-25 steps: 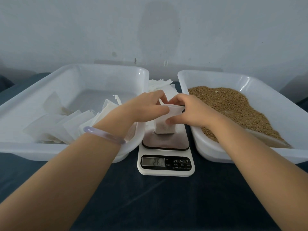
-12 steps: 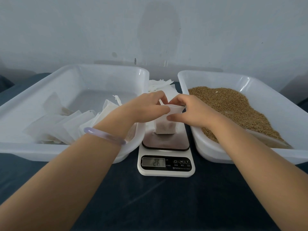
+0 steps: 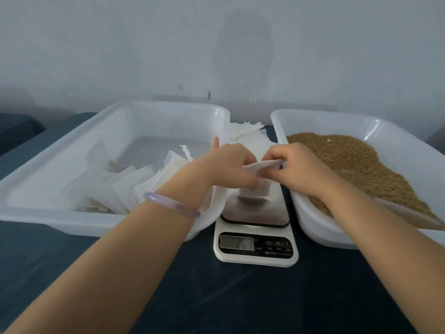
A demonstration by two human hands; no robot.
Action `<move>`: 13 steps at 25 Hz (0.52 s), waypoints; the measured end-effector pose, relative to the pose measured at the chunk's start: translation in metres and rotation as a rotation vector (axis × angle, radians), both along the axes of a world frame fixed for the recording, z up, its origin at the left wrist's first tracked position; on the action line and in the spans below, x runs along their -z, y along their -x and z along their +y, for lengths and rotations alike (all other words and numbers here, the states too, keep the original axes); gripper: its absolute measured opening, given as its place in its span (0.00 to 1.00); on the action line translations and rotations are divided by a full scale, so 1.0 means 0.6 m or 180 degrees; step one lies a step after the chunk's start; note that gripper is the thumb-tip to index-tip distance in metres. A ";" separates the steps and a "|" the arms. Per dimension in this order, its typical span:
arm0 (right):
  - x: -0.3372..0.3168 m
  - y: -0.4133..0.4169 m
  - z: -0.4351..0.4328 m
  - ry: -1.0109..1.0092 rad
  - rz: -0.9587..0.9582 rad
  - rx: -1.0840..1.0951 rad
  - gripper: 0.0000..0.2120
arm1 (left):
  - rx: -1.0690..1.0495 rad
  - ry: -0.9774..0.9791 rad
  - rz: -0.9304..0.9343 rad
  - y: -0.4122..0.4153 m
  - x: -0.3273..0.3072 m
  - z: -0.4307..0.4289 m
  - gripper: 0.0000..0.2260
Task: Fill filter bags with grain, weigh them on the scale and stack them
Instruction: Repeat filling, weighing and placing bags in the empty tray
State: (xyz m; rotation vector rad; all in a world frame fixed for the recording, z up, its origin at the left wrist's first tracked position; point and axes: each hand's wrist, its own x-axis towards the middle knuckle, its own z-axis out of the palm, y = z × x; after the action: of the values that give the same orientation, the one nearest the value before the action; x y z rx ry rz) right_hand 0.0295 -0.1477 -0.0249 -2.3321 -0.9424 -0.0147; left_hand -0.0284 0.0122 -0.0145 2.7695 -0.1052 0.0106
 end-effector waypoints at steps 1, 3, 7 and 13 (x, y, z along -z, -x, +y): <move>-0.003 0.002 0.000 -0.0225 0.0005 -0.0059 0.06 | -0.0062 0.0025 -0.0096 0.000 -0.002 -0.001 0.10; -0.009 0.007 -0.002 -0.0625 0.0030 -0.0119 0.09 | -0.0164 0.0215 -0.0222 0.004 -0.015 -0.002 0.11; -0.016 0.006 0.001 -0.1191 0.0183 -0.0065 0.15 | -0.0427 0.0460 -0.0465 0.040 -0.058 0.032 0.15; -0.015 0.011 0.007 -0.0969 0.0210 -0.0231 0.16 | -0.1117 0.1651 -0.0281 0.148 -0.061 0.112 0.08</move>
State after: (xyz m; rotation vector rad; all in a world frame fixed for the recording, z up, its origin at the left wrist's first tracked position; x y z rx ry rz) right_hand 0.0230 -0.1435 -0.0161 -2.0066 -0.9218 -0.0480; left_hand -0.1174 0.0792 0.0223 2.2349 0.3180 0.2188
